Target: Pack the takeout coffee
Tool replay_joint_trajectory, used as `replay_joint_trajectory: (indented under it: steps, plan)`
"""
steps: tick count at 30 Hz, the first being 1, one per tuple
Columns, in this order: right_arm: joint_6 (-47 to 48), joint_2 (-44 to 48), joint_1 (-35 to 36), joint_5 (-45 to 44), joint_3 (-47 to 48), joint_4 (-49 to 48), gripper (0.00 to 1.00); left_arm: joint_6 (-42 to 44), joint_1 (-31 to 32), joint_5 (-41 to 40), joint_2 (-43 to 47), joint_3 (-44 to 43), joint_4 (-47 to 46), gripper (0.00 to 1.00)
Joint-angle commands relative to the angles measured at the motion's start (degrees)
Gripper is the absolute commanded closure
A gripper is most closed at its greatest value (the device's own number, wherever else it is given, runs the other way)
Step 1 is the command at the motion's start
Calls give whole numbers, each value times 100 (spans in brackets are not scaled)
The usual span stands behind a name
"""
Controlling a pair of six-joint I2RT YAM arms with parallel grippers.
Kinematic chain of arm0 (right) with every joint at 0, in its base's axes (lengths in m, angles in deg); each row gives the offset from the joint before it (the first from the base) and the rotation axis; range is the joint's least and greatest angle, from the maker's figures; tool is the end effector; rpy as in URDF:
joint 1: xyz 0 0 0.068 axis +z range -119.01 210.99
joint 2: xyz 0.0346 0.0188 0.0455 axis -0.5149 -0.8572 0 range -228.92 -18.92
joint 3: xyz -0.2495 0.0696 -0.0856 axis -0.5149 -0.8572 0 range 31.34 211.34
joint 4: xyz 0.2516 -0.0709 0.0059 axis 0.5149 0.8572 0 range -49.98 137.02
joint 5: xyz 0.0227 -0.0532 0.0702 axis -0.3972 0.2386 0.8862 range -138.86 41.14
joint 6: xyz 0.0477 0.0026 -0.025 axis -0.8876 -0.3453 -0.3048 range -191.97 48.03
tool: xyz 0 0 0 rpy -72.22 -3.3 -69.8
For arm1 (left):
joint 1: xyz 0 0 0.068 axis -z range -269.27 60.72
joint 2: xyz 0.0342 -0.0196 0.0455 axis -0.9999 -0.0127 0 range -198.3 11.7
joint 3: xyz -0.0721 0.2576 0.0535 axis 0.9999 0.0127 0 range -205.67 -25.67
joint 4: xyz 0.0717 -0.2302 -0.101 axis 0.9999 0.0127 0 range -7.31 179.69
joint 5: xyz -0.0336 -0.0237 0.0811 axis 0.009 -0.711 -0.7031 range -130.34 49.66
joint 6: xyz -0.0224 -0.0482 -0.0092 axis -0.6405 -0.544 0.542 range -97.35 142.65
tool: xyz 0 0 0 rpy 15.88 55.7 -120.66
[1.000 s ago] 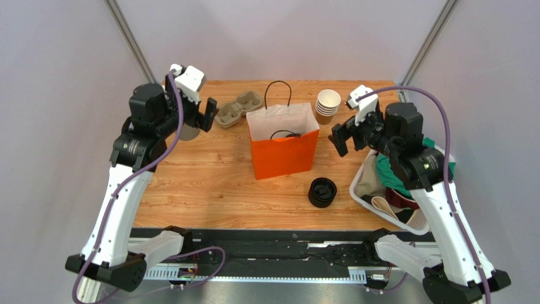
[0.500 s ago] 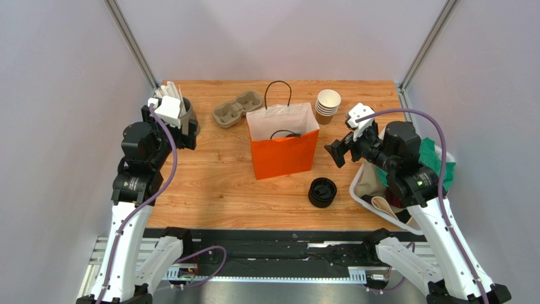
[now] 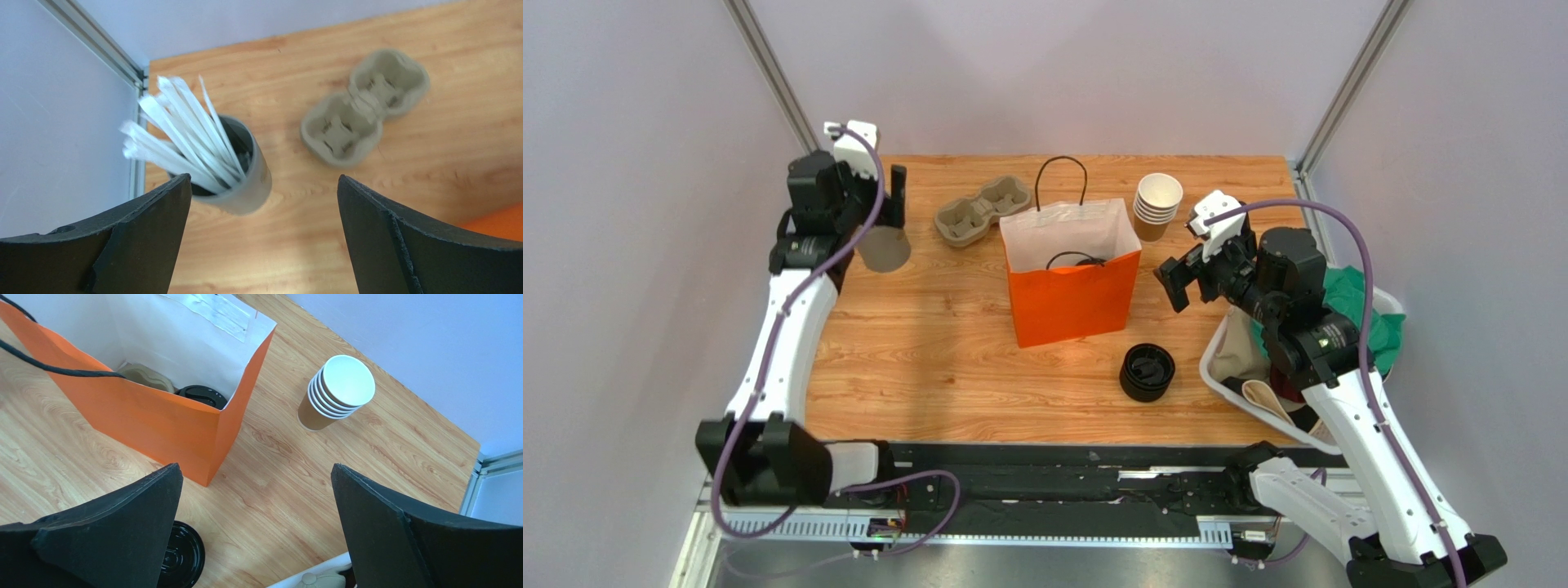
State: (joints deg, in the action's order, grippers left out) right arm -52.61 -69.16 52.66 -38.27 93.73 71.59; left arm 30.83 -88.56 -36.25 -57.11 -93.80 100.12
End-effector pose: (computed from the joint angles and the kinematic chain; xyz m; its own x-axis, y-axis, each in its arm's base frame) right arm 0.1657 0.0728 0.3904 -0.1178 -0.3975 -0.9100 -0.5967 0.7608 -0.2551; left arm 0.2743 -0.0059 0.3826 -0.2961 0.1457 -0.9440 0.1237 0.9858 0.1133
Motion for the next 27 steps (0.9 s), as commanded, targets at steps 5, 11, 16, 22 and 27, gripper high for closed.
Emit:
replay_joint_trajectory:
  steps: [5, 11, 16, 22, 27]
  plan:
    - [-37, -135, -5, -444, 71, -362, 1, -1301, -975, 811, -1852, -1869, -284, 5]
    - [-46, -407, 39, -470, 71, -318, 1, -1477, -1090, 935, -2127, -1624, -442, 7]
    - [42, -566, 240, -681, 98, -301, 1, -1829, -1345, 1111, -1890, -912, -1039, 8]
    - [112, -566, 408, -848, 107, -274, 1, -2022, -1363, 374, -1829, -833, -1014, 9]
    - [121, -619, 426, -910, 124, -257, 1, -2058, -1363, 30, -1723, -639, -1172, 11]
